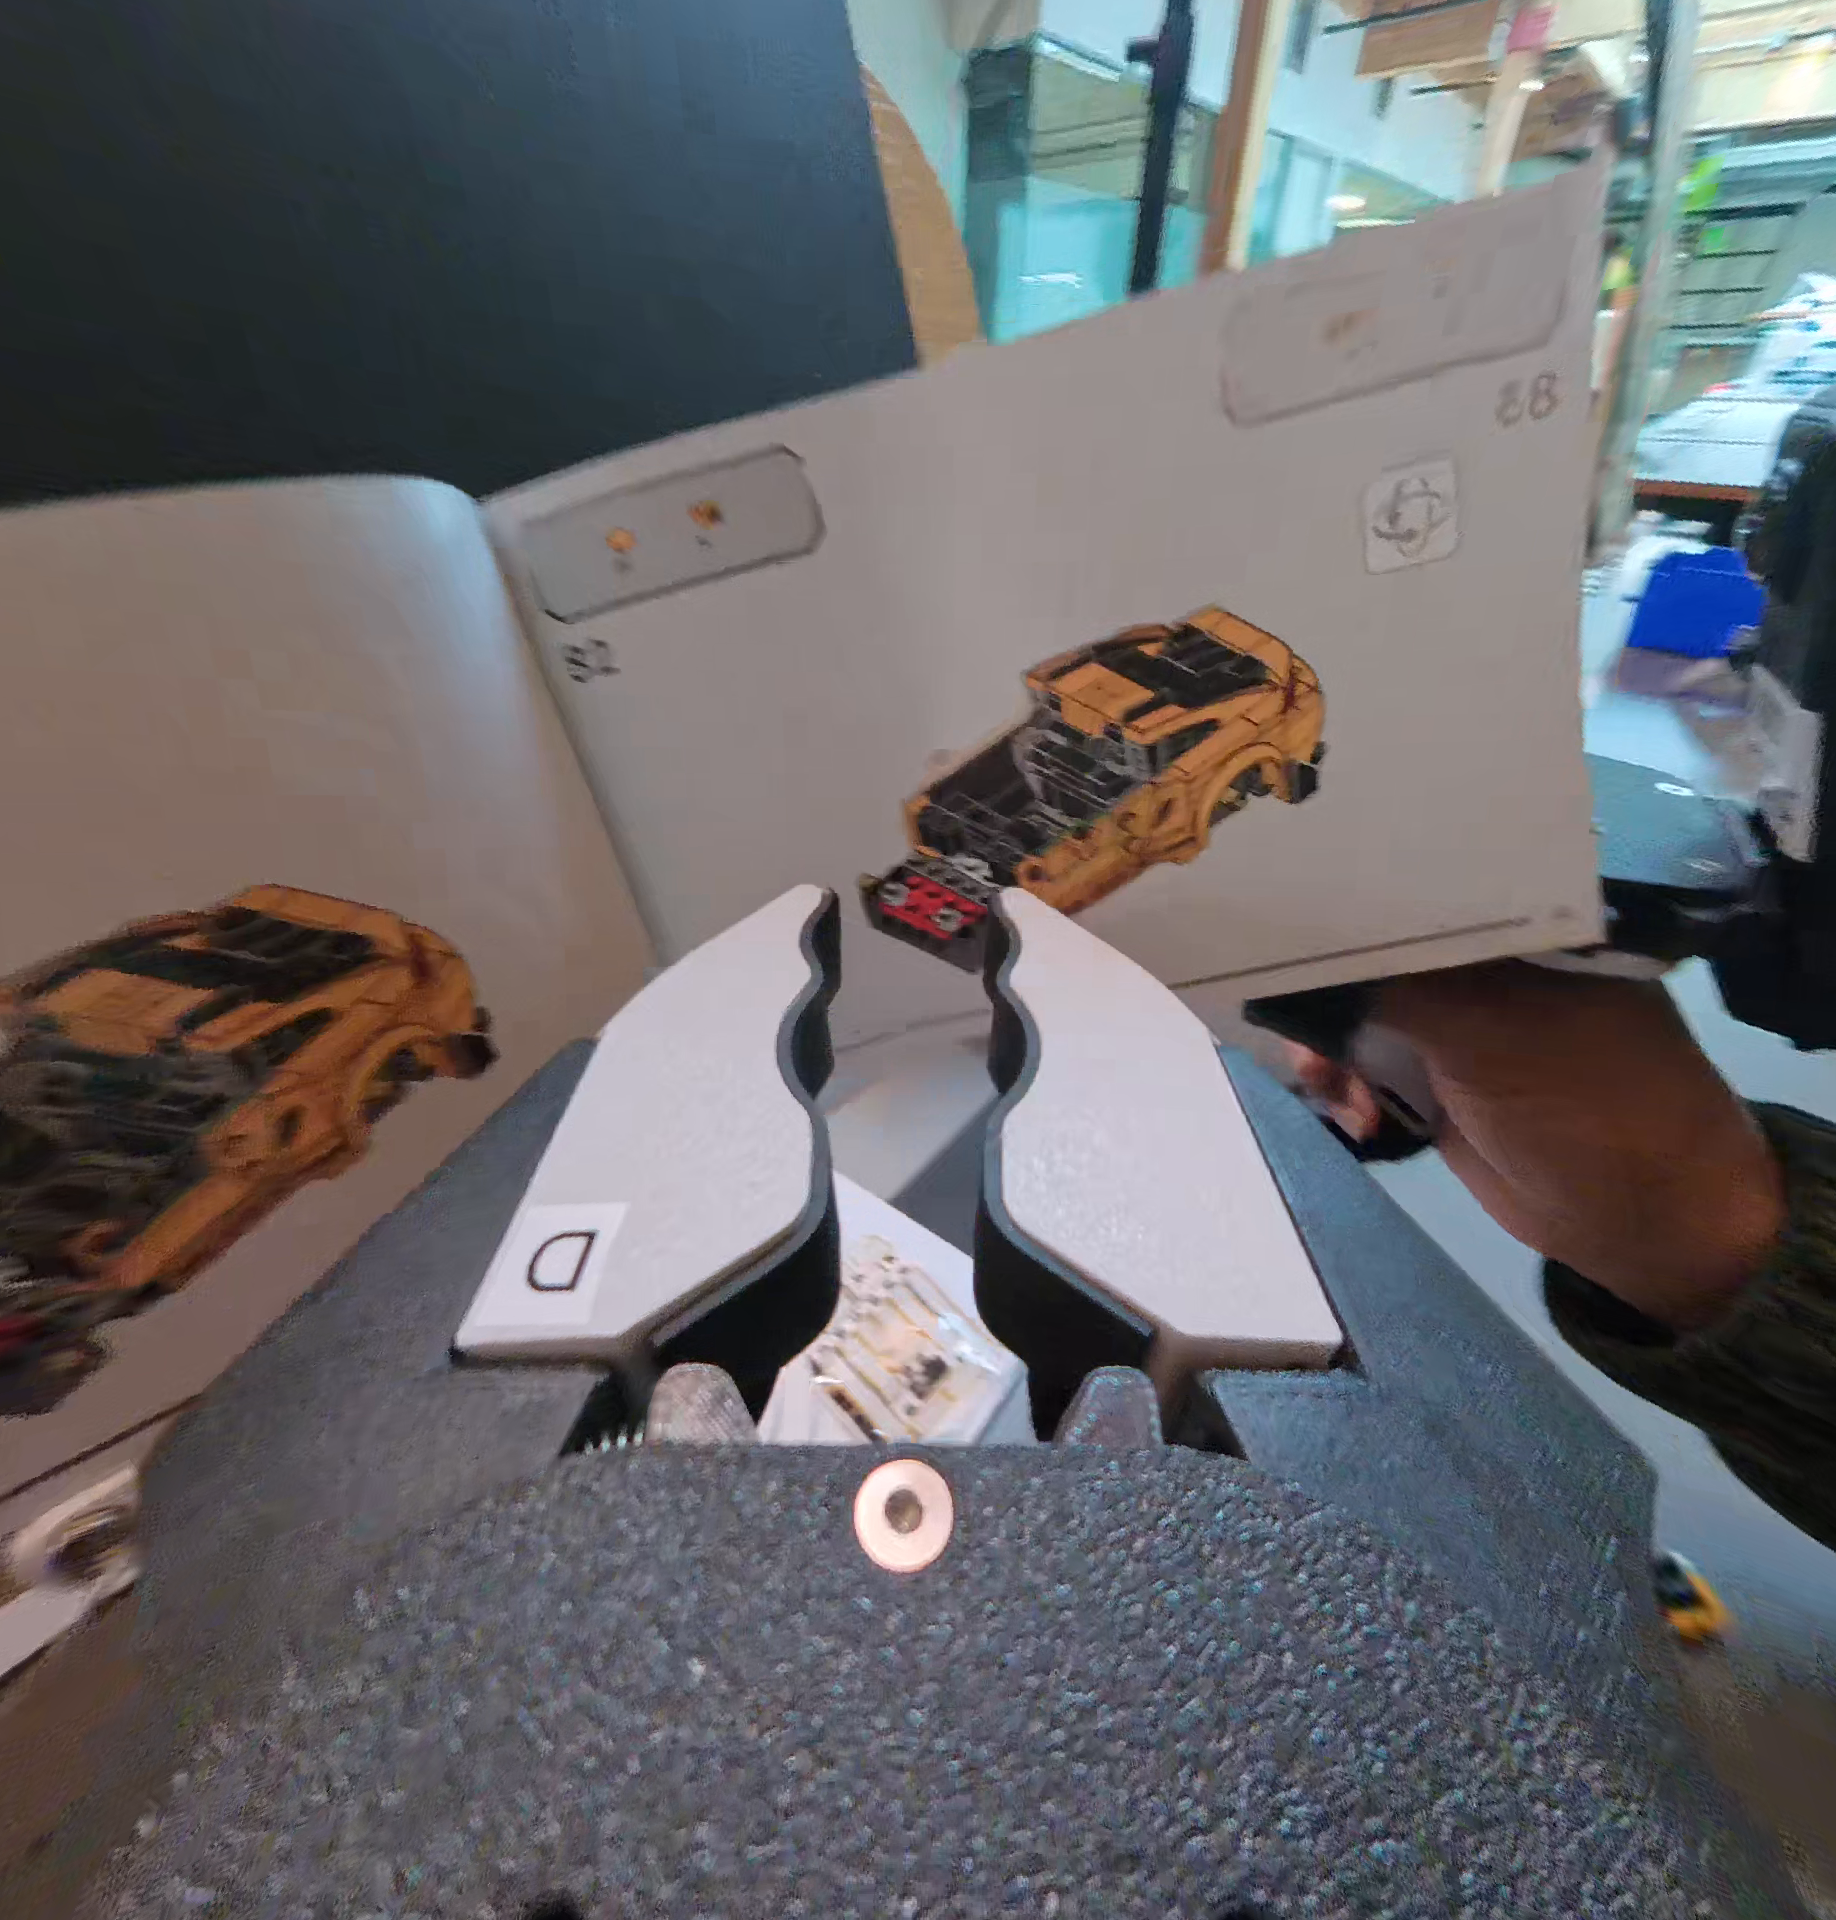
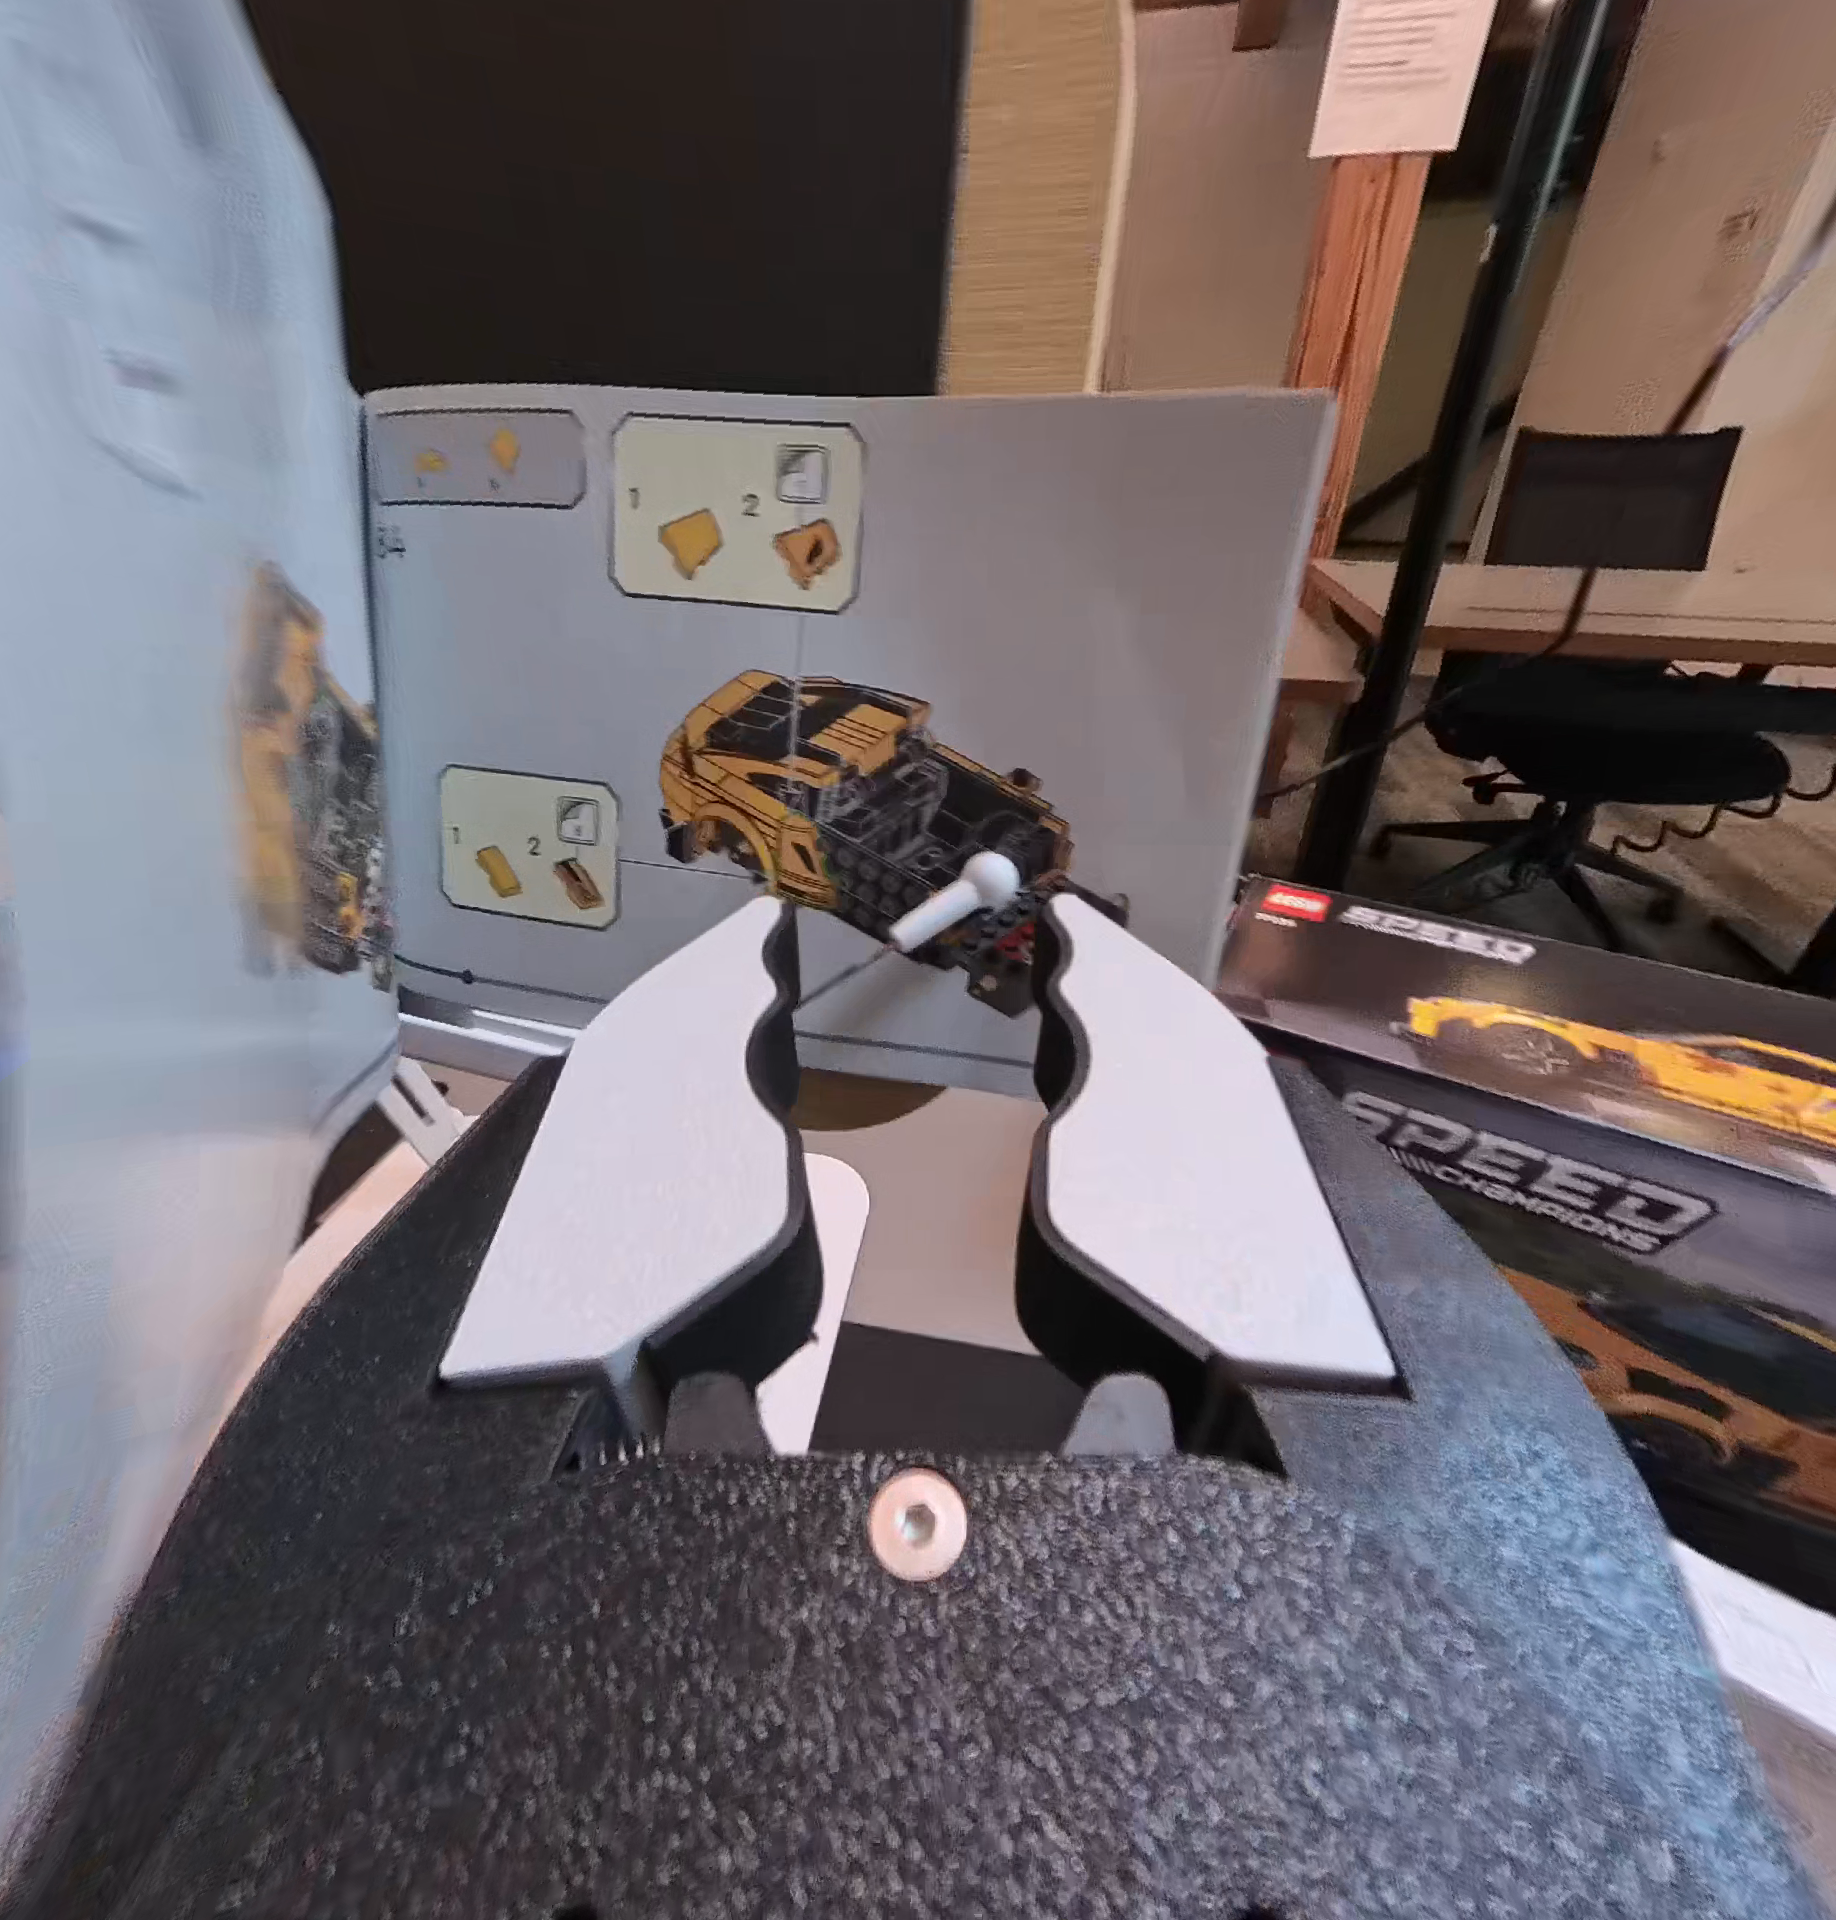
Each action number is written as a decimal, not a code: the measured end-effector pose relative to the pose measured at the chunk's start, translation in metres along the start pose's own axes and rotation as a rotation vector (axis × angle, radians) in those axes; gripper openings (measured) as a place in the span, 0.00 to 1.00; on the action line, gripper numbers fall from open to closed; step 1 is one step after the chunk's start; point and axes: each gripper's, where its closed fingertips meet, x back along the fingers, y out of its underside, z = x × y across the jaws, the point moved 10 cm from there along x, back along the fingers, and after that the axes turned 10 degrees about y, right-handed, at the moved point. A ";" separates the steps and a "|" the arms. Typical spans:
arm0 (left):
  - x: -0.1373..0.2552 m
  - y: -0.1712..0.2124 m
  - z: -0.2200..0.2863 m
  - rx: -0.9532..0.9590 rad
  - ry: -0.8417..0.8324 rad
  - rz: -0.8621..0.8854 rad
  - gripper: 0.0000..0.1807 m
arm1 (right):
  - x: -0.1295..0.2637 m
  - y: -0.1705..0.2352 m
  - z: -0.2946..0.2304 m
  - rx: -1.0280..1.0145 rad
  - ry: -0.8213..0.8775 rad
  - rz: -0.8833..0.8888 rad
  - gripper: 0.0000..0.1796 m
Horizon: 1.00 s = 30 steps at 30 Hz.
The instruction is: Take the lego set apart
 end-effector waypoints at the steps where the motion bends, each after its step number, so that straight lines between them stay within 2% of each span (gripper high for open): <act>1: 0.002 -0.002 -0.002 -0.019 -0.037 0.010 0.12 | -0.002 -0.002 -0.004 0.009 -0.002 -0.004 0.23; 3: 0.004 -0.005 -0.007 -0.033 -0.097 -0.011 0.10 | -0.007 -0.002 -0.008 -0.010 0.015 -0.049 0.17; 5: 0.005 -0.007 -0.011 -0.053 -0.148 -0.042 0.07 | -0.009 0.002 -0.003 -0.050 0.040 -0.063 0.07; 7: 0.003 -0.009 -0.012 -0.110 -0.185 -0.077 0.00 | -0.007 0.009 0.003 -0.160 0.003 -0.069 0.06; 14: -0.038 -0.004 -0.002 -0.367 -0.244 -0.410 0.00 | -0.001 0.058 0.015 -0.719 -0.074 -0.094 0.05; 17: -0.054 -0.001 0.000 -0.402 -0.274 -0.483 0.00 | -0.004 0.093 0.012 -1.040 -0.175 -0.134 0.06; 19: -0.061 -0.002 0.000 -0.406 -0.289 -0.506 0.00 | -0.004 0.107 0.007 -1.166 -0.221 -0.088 0.05; 21: -0.065 -0.003 0.000 -0.396 -0.288 -0.520 0.00 | -0.001 0.107 0.007 -1.161 -0.226 -0.014 0.05; 24: -0.068 -0.003 -0.001 -0.392 -0.288 -0.531 0.00 | 0.007 0.093 0.009 -1.013 -0.183 0.066 0.05; 30: -0.072 -0.004 0.000 -0.378 -0.295 -0.540 0.00 | 0.016 0.062 0.009 -0.677 -0.105 0.117 0.05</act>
